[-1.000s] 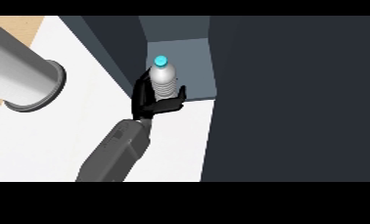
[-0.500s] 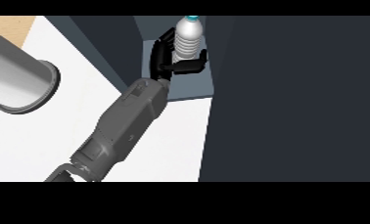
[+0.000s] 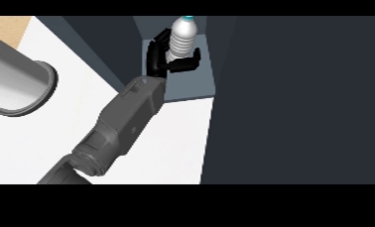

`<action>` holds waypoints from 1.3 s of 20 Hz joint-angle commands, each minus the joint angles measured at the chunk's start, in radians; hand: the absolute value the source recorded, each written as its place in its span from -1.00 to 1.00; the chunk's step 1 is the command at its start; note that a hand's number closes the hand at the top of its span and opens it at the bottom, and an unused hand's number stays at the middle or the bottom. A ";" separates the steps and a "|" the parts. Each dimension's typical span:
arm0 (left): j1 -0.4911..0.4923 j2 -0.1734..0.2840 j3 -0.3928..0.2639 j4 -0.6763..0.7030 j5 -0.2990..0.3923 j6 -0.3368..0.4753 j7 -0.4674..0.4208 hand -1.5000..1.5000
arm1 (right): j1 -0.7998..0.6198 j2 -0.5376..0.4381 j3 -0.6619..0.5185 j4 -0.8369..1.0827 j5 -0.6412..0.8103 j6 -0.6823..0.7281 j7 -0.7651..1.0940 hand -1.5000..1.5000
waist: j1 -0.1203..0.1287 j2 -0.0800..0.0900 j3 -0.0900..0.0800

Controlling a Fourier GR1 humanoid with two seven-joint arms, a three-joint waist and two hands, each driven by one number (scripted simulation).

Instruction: Pick up the bottled water, place it into the cabinet and close the cabinet

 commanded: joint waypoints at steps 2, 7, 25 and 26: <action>-0.024 0.000 0.046 0.077 0.026 -0.032 -0.052 1.00 | -0.022 -0.002 -0.007 -0.002 -0.012 -0.015 0.006 -1.00 | 0.000 0.010 -0.002; -0.001 0.000 0.115 0.078 0.094 -0.098 -0.109 1.00 | 0.000 -0.008 -0.033 0.036 -0.028 0.045 -0.017 -1.00 | -0.016 0.008 -0.001; -0.108 0.000 0.146 0.205 0.072 -0.070 -0.165 -1.00 | -0.042 -0.010 -0.013 0.039 -0.032 0.029 0.001 -1.00 | -0.033 0.025 -0.002; -0.103 0.000 0.156 0.209 0.082 -0.062 -0.162 -1.00 | -0.042 -0.012 -0.012 0.065 -0.034 0.060 -0.015 -1.00 | -0.039 0.029 -0.001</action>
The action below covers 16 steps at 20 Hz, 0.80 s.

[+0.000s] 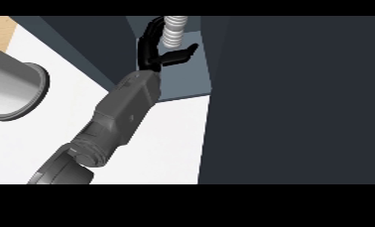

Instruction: Pick up the bottled water, place it into the cabinet and close the cabinet

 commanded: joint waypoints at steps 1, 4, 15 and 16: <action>-0.008 -0.005 0.008 0.016 0.002 0.007 -0.013 -1.00 | -0.024 -0.028 -0.017 0.021 -0.021 0.005 0.006 -1.00 | -0.002 0.001 0.000; -0.028 0.004 0.013 0.028 0.002 0.010 -0.004 -1.00 | -0.001 -0.009 -0.011 0.004 -0.016 0.016 0.000 -1.00 | -0.014 0.003 0.000; -0.055 0.003 -0.052 0.051 -0.074 -0.024 -0.031 -1.00 | -0.010 -0.006 0.000 0.013 -0.007 0.042 -0.009 -1.00 | -0.006 0.003 0.000; -0.091 0.005 -0.073 0.047 -0.095 -0.048 0.002 -1.00 | -0.017 0.006 0.006 0.010 -0.010 0.027 -0.010 -1.00 | -0.007 0.001 0.001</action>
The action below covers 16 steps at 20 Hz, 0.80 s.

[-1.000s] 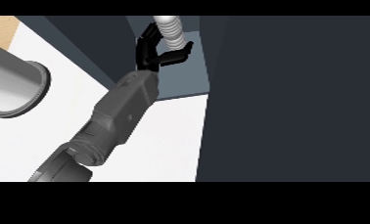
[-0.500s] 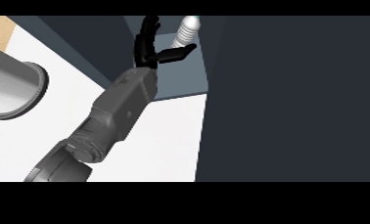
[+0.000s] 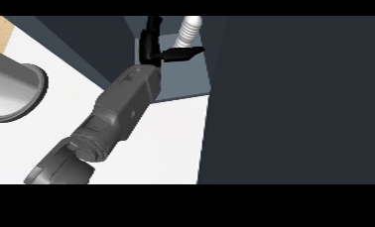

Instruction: Pick up the bottled water, place it into the cabinet and close the cabinet

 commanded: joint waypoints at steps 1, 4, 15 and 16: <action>-0.032 -0.008 -0.068 0.013 -0.071 -0.030 0.007 -1.00 | -0.016 -0.018 -0.011 0.009 -0.002 -0.005 0.008 -1.00 | 0.004 -0.003 0.000; -0.001 -0.009 -0.051 -0.020 -0.056 -0.043 -0.057 -1.00 | -0.012 -0.015 -0.001 0.003 0.001 -0.001 0.014 -1.00 | 0.014 -0.010 -0.001; 0.076 -0.010 -0.024 -0.096 -0.016 -0.114 -0.137 1.00 | 0.022 0.000 0.001 -0.028 0.022 0.022 0.030 -1.00 | 0.050 -0.034 0.001; 0.056 -0.010 -0.008 -0.096 -0.002 -0.118 -0.111 1.00 | 0.061 0.010 -0.025 -0.042 0.024 0.056 0.011 -1.00 | 0.052 -0.038 0.001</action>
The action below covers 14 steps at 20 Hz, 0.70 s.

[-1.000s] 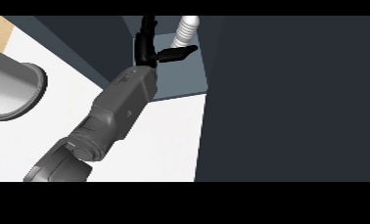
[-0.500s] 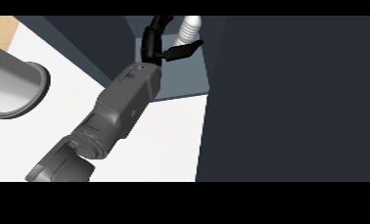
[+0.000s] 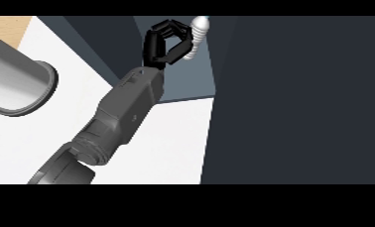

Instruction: Pick up the bottled water, place it into the cabinet and close the cabinet

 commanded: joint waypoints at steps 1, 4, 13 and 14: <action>0.058 0.000 -0.006 -0.031 0.011 -0.052 0.007 1.00 | 0.034 0.008 -0.015 -0.060 -0.022 -0.007 0.027 -1.00 | 0.026 -0.015 0.000; 0.114 0.000 -0.044 -0.086 0.018 -0.072 0.005 1.00 | 0.028 0.025 -0.010 -0.001 0.027 0.054 -0.017 -1.00 | 0.037 -0.017 0.001; 0.306 0.000 -0.191 -0.338 0.144 -0.107 0.033 1.00 | 0.053 0.017 0.013 -0.143 -0.023 0.016 0.102 1.00 | 0.071 -0.030 0.001; 0.368 0.000 -0.194 -0.377 0.123 -0.140 0.020 1.00 | 0.031 0.004 0.001 -0.130 -0.029 -0.002 0.110 1.00 | 0.098 -0.035 0.001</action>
